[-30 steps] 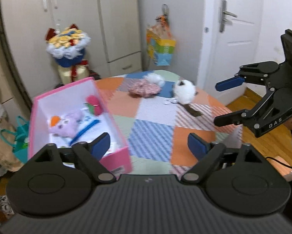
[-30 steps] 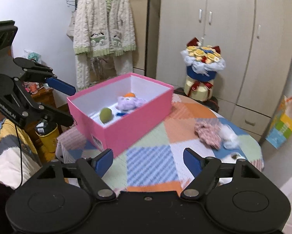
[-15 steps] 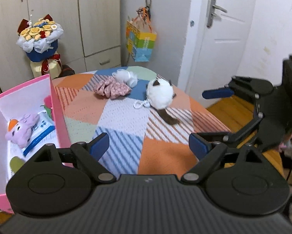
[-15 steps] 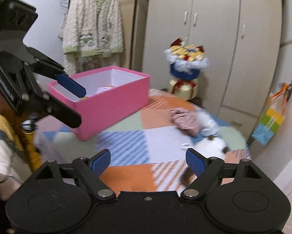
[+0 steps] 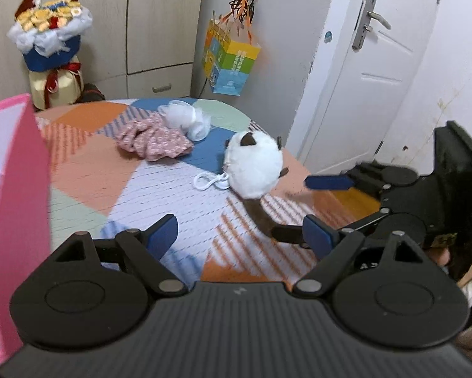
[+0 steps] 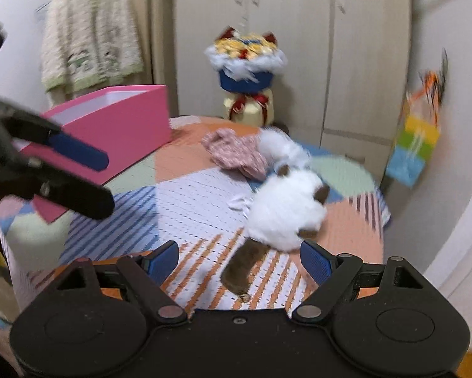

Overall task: Organize soft objects
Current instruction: 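Move the left gripper to the white cat plush and close on it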

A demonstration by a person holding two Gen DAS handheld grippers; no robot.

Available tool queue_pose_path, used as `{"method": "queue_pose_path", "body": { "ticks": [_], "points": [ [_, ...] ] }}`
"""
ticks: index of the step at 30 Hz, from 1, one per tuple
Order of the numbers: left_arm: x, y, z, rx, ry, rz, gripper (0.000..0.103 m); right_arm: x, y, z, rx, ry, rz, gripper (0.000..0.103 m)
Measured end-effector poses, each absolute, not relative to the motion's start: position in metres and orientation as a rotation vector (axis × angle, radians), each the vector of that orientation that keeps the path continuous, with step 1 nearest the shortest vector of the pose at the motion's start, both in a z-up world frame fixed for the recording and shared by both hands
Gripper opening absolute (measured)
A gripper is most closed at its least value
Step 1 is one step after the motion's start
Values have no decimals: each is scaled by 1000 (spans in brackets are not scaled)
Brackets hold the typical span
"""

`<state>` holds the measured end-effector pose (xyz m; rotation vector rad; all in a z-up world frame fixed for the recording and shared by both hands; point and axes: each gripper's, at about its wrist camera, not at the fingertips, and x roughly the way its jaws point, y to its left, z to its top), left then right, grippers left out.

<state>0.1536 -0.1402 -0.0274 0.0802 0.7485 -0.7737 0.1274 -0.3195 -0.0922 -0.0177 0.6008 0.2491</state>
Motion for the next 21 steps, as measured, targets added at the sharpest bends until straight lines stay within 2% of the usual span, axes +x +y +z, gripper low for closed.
{"method": "queue_pose_path", "body": {
  "ticks": [7, 11, 18, 21],
  "points": [
    [188, -177, -47, -19, 777, -775, 81, 158, -350, -107, 156, 644, 235, 87],
    [204, -194, -55, -42, 766, -748, 76, 172, -351, -111, 129, 655, 232, 87],
    [227, -211, -70, -90, 775, -714, 73, 192, -339, -116, 3, 642, 209, 87],
    [234, -216, -79, -105, 812, -715, 68, 201, -337, -116, -20, 638, 207, 87]
  ]
}}
